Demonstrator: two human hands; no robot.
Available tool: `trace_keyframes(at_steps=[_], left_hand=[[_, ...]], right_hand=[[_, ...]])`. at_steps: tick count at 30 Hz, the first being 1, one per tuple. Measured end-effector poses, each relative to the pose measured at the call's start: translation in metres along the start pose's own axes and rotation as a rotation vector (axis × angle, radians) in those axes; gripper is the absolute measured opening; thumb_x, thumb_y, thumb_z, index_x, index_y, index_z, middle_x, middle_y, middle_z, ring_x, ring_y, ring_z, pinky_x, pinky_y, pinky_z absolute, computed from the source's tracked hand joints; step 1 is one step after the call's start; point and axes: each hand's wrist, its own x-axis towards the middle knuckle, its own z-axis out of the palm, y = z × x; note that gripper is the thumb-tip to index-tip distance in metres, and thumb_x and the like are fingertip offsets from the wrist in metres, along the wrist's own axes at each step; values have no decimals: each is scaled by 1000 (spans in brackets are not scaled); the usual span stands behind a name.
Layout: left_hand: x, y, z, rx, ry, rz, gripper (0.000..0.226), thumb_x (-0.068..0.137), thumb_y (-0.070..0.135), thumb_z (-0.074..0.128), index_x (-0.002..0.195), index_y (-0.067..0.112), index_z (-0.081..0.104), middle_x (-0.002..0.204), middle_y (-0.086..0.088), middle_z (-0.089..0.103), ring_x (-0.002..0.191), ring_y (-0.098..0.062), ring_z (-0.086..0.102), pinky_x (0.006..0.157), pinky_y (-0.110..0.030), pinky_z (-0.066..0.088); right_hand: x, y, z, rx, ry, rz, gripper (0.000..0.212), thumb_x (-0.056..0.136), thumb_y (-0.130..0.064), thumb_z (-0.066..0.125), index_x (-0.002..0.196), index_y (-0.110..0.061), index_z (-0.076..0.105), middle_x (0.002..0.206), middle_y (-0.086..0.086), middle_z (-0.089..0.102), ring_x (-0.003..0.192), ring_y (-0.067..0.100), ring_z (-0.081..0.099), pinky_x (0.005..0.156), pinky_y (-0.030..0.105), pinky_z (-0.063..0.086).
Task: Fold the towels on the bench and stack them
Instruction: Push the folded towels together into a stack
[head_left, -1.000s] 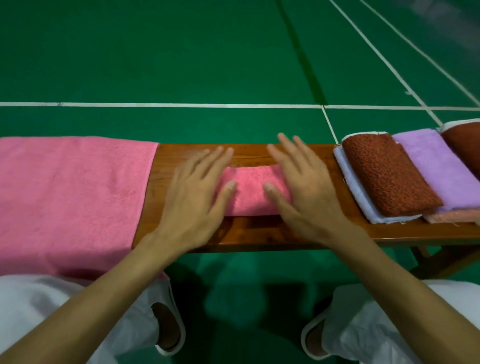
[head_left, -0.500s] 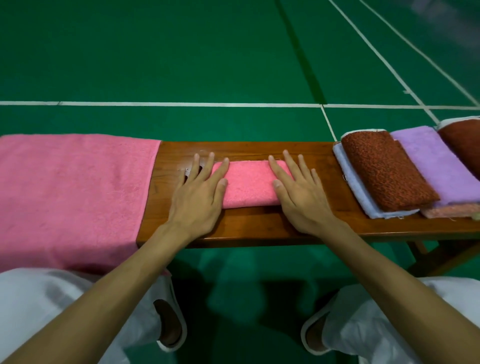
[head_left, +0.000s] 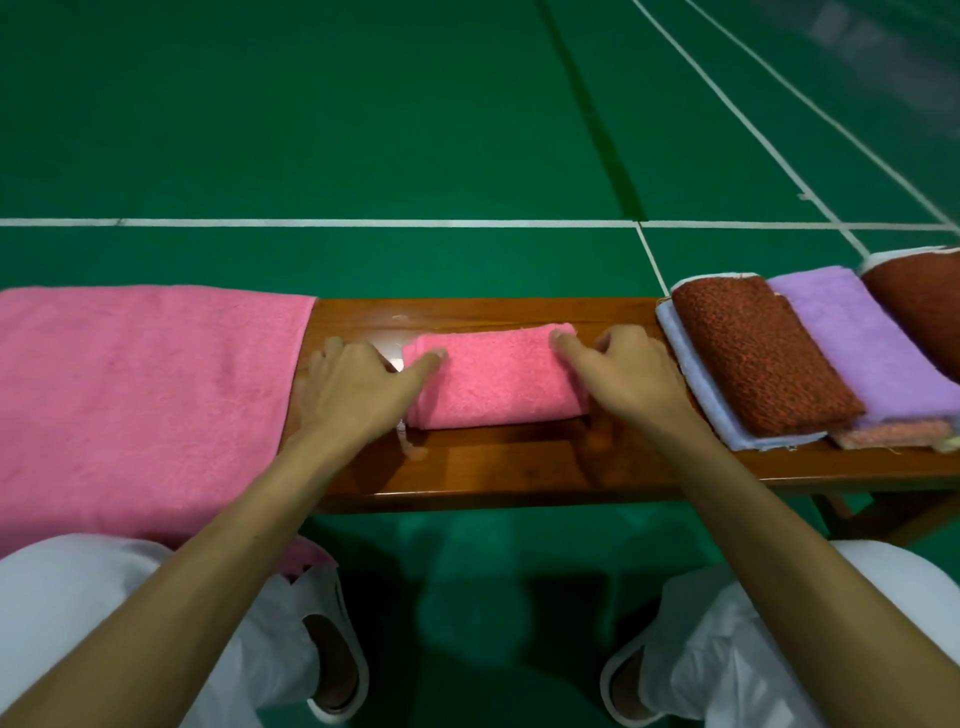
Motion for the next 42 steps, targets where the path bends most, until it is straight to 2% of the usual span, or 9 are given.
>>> trace_keyframes(at_steps=[5, 9, 14, 17, 22, 29, 36, 39, 42], left_hand=[[-13, 15, 17, -127, -59, 61, 46, 87, 62, 70, 101, 18, 68, 111, -6, 51, 113, -30, 54, 95, -43, 50], [-16, 28, 10, -623, -181, -61, 26, 96, 38, 71, 112, 19, 62, 105, -2, 66, 79, -29, 75, 67, -51, 63], [-6, 40, -3, -1066, -263, -167, 26, 93, 22, 74, 115, 18, 61, 120, -3, 69, 112, -25, 68, 92, -46, 58], [2, 43, -5, -1072, -172, -109, 37, 93, 16, 74, 125, 15, 56, 124, -6, 66, 107, -24, 68, 74, -40, 59], [12, 60, -1, -1001, -181, 45, 42, 100, 11, 64, 139, 21, 53, 111, -9, 65, 83, -17, 67, 49, -28, 55], [29, 125, 17, -945, -254, 190, 31, 102, 10, 60, 129, 27, 61, 100, -7, 62, 77, -15, 60, 50, -23, 52], [42, 226, 36, -876, -448, 445, 36, 103, 7, 54, 127, 32, 63, 99, -2, 63, 73, -8, 56, 61, -28, 54], [41, 273, 56, -846, -474, 497, 36, 102, 8, 58, 134, 26, 60, 90, 0, 61, 60, -1, 54, 54, -23, 53], [41, 318, 80, -844, -512, 539, 36, 101, 8, 61, 133, 25, 59, 91, -3, 64, 60, -2, 53, 54, -22, 49]], right_hand=[[-5, -6, 13, -21, -60, -19, 50, 91, -61, 61, 98, -12, 67, 105, 10, 69, 99, 36, 65, 74, 37, 46], [-6, -6, 18, 218, -59, -53, 31, 93, -47, 66, 89, -16, 65, 98, 3, 68, 94, 27, 67, 80, 49, 57], [-13, -11, 14, 775, -26, -20, 33, 83, -26, 77, 107, -15, 56, 107, 2, 65, 102, 19, 67, 75, 37, 58], [-14, -12, 10, 886, -7, -117, 59, 80, -14, 80, 127, -23, 45, 115, 7, 65, 100, 17, 67, 69, 24, 55], [-11, 1, -6, 857, 110, -242, 76, 74, -21, 73, 144, -34, 47, 115, 12, 69, 103, 22, 69, 85, 39, 58], [-12, 31, -51, 774, 275, -235, 62, 82, -13, 77, 140, -24, 56, 110, -21, 59, 94, -16, 58, 87, 10, 46], [-6, 87, -100, 745, 415, -138, 71, 78, -21, 73, 144, -28, 47, 132, -11, 53, 120, 11, 54, 105, 42, 48], [-2, 116, -120, 723, 463, -159, 86, 74, -22, 68, 155, -31, 40, 151, -13, 45, 133, 4, 46, 112, 35, 44], [6, 150, -136, 713, 542, -117, 70, 80, -17, 70, 148, -19, 54, 146, -5, 55, 132, 6, 51, 112, 31, 44]])
